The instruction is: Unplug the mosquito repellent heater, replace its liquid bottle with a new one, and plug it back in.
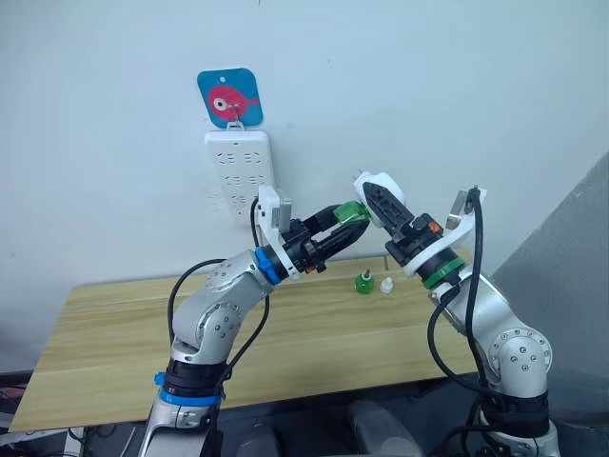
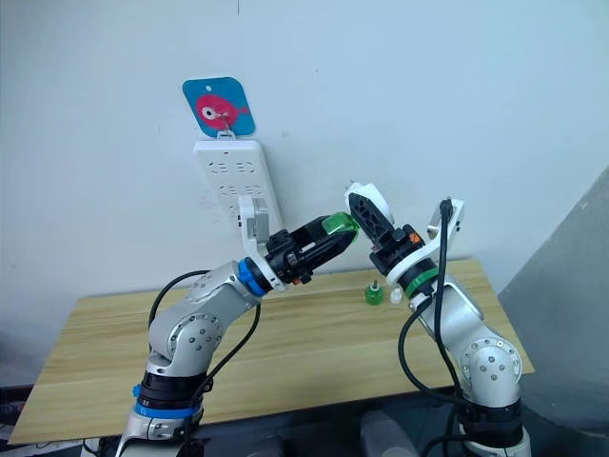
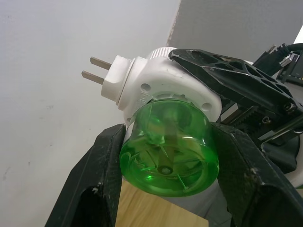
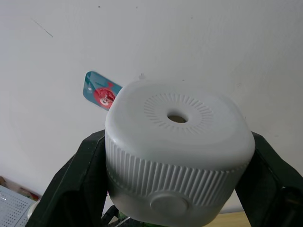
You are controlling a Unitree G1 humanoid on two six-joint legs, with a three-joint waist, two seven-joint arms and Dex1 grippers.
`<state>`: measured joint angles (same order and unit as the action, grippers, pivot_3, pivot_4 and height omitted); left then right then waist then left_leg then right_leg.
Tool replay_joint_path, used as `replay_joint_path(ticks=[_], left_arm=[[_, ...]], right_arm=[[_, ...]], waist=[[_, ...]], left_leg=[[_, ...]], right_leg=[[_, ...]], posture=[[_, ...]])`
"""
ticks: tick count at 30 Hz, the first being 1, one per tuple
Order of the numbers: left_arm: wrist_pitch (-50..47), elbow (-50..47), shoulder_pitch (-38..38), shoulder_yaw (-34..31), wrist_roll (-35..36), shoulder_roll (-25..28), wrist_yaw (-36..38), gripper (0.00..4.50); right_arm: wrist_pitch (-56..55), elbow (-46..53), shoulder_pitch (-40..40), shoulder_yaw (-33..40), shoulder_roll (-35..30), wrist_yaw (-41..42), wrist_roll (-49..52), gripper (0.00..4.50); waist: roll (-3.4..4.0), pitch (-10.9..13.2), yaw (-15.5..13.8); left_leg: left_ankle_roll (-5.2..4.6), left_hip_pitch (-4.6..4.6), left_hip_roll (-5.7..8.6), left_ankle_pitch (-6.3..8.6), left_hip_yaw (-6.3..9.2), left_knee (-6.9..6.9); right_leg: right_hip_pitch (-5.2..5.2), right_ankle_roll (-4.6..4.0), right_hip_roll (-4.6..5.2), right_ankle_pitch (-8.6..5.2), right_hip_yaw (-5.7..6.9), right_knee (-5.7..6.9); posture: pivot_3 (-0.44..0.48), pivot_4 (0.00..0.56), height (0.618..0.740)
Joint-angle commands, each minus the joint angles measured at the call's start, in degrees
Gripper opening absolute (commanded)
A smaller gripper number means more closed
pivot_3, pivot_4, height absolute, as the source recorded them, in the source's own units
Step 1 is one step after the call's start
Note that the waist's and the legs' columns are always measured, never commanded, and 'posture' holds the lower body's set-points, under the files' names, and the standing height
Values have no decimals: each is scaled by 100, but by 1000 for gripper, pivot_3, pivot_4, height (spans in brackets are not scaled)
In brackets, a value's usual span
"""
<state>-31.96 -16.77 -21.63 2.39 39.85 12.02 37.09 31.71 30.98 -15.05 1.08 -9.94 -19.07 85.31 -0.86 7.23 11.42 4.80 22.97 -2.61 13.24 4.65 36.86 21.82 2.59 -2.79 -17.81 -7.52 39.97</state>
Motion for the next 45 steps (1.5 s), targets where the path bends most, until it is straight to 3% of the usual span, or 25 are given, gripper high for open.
replay_joint_path(ticks=[1,4,10,11,15,20,23,27,35,45], left_arm=[[57,-252,45,14,41,67,94,2393],[57,-199,91,-26,15,140,108,2393],[326,-237,346,-23,-440,789,434,4350],[337,-274,456,-38,-482,977,564,4500],[446,-404,1046,-369,-601,1751,917,4500],[419,-427,1655,-1412,-275,2326,896,4500],[496,-17,1697,-2041,-320,2474,700,4500],[645,807,1347,-2391,-492,2718,698,4500],[915,2477,190,-1946,-891,3211,1551,4500],[1245,3954,-1127,-1329,-1458,3055,2088,4500]], right_arm=[[-104,147,-126,113,54,-26,62,3171],[-101,145,-179,112,54,-44,67,3168],[-50,236,-210,207,-131,-38,73,3148],[-22,278,-206,230,-207,-31,55,3147],[254,502,-331,208,-879,213,-423,3145],[604,825,-541,-111,-1979,1006,-1709,3142],[691,1044,-598,-368,-2373,1570,-2352,3142],[713,1178,-670,-657,-2571,2090,-3037,3141],[822,1224,-686,-825,-2345,2482,-3590,3130],[1051,1326,-604,-806,-2112,2659,-3837,3121]], waist=[[0,0,0],[0,0,0],[4,-3,3],[5,-3,5],[7,-4,21],[6,-4,9],[6,-4,-21],[3,-6,-34],[-8,-12,-31],[-8,-12,-10]], left_leg=[[0,0,0,0,0,0],[0,0,0,0,0,0],[0,-1,0,0,0,-2],[0,-1,-1,0,0,-3],[0,2,-2,0,-2,-9],[0,5,-6,0,-8,-15],[0,5,-6,0,-9,-16],[0,5,-5,0,-10,-14],[1,9,-5,0,-7,-16],[0,12,-5,0,-1,-16]], right_leg=[[0,0,0,0,0,0],[0,0,0,0,0,0],[2,0,0,0,0,0],[2,-1,0,0,0,0],[10,-2,0,-1,-2,0],[26,-6,1,-3,-6,3],[25,-8,1,-5,-4,3],[25,-8,2,-5,-4,2],[27,-8,2,-4,3,2],[30,-8,2,-4,10,5]], posture=[[-205,53,740],[-205,52,740],[-203,49,740],[-203,49,740],[-205,49,740],[-188,52,740],[-178,53,740],[-176,55,740],[-179,62,740],[-201,71,740]])
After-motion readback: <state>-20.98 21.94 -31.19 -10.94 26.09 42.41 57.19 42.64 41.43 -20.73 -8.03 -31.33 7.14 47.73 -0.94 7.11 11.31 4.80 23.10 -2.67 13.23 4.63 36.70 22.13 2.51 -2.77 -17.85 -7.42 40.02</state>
